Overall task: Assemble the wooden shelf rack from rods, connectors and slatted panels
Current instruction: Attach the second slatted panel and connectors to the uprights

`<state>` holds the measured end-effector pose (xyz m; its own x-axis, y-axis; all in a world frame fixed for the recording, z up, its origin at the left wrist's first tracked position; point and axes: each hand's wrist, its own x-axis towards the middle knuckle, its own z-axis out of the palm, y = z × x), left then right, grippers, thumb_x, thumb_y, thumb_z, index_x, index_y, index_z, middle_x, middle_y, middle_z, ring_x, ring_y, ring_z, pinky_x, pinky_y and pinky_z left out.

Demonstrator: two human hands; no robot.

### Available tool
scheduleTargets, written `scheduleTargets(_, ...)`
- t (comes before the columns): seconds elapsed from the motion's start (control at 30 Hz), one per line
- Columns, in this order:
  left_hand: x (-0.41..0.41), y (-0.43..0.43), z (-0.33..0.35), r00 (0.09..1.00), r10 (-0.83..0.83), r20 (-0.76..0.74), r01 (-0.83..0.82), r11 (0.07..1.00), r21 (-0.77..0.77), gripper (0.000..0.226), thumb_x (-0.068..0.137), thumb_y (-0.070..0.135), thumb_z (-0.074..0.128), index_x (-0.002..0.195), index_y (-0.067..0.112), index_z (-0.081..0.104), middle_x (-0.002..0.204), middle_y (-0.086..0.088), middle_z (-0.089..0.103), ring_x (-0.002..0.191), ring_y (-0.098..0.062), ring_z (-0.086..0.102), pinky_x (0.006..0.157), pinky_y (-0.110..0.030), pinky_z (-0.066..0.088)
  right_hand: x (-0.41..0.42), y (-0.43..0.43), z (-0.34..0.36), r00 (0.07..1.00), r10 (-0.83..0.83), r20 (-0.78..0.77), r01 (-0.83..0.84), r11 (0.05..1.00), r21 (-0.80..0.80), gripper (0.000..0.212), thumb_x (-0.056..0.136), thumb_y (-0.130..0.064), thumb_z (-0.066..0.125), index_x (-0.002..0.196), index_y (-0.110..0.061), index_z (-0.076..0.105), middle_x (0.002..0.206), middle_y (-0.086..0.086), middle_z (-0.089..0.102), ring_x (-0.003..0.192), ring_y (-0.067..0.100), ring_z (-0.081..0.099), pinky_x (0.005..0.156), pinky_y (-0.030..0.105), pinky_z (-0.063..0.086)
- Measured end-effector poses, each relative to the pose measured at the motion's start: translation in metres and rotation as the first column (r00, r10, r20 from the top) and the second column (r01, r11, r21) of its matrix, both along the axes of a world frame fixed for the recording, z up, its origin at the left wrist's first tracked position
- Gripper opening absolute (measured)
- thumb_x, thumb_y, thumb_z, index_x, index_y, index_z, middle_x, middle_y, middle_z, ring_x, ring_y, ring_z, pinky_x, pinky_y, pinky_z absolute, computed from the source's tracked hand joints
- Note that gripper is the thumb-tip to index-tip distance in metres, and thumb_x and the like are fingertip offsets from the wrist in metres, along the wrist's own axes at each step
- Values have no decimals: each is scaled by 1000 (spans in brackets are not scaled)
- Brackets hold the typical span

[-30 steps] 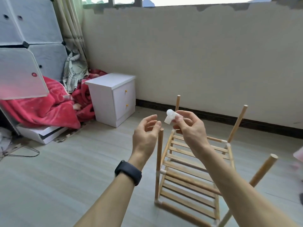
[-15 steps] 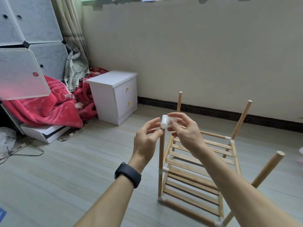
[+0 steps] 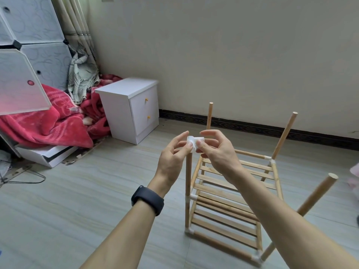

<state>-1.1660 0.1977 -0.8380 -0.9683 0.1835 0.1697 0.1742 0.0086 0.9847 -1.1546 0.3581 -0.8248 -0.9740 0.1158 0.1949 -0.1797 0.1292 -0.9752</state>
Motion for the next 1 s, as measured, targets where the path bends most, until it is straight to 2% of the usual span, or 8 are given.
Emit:
scheduleTargets(0.1,-1,3,-1,999,18,-29,-19,999,-44,37,92,53,63,127,42,61,117,12,65,109,-6,61,81,-20,51,-1,2,0,997,-57,60,64,990,-124,31,87,-28,79,115,-19,66,102,4,76,92,18,74,81,32,62)
scheduleTargets(0.2,0,5,-1,996,50,-69,-54,997,-57,49,81,60,70,124,40,59,117,13,65,109,-4,62,81,-19,51,-2,3,-1,994,-15,106,39,972,-230,22,89,-27,77,109,-19,74,98,4,78,96,24,75,83,33,61)
scheduleTargets(0.33,-1,12,-1,992,92,-88,-99,992,-73,56,71,61,77,116,38,54,111,11,67,102,-2,65,76,-16,54,-3,-3,-4,991,26,132,4,974,-227,20,102,-24,61,120,-30,64,108,3,76,97,21,74,84,33,58)
scheduleTargets(0.4,-3,17,0,978,167,-128,-180,978,-101,51,70,62,79,108,36,55,104,13,67,95,1,65,70,-13,53,1,-1,-7,993,-4,116,29,977,-210,19,103,-24,57,119,-27,65,105,4,76,96,21,75,83,33,58)
scheduleTargets(0.57,-9,15,-3,969,231,-81,-231,973,10,28,91,58,62,89,31,60,86,7,74,82,-7,71,66,-19,54,11,2,-14,999,-48,4,48,998,-50,21,99,-33,64,115,-22,72,98,-4,78,92,16,75,81,31,61)
scheduleTargets(0.73,-13,6,-1,992,73,99,-84,990,117,18,93,47,66,108,38,71,95,6,76,93,-14,72,71,-23,53,12,-1,-13,996,-79,-29,79,997,-14,20,96,-30,67,110,-17,72,95,1,77,90,18,75,79,29,59)
scheduleTargets(0.87,-12,6,1,991,68,113,-89,978,191,19,95,38,64,110,37,77,104,8,75,94,-11,71,63,-10,50,13,-9,-12,993,-98,-67,101,994,45,17,98,-25,66,109,-14,72,94,3,76,89,18,74,80,30,60)
scheduleTargets(1.0,-7,10,-4,990,24,139,-59,966,253,25,95,42,65,117,35,75,108,9,74,94,-1,69,67,-11,52,13,-9,-11,987,-133,-85,140,987,81,20,100,-22,62,113,-9,72,96,3,75,89,16,73,81,30,60)
